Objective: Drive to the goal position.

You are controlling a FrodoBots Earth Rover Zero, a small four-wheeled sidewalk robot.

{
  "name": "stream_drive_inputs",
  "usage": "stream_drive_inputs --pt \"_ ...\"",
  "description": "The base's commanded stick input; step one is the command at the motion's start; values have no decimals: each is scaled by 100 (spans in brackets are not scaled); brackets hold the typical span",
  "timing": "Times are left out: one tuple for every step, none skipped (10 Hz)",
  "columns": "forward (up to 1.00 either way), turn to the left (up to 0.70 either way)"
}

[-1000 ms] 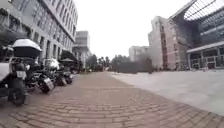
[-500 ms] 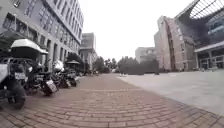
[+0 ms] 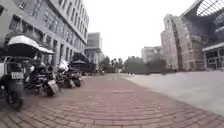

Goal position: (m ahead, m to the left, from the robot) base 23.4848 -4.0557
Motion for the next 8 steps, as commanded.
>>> stream_drive_inputs --pt "45 0" --pt "45 0" --pt "45 0" --pt "45 0" --pt "45 0" --pt "45 0" --pt "45 0" --pt "45 0"
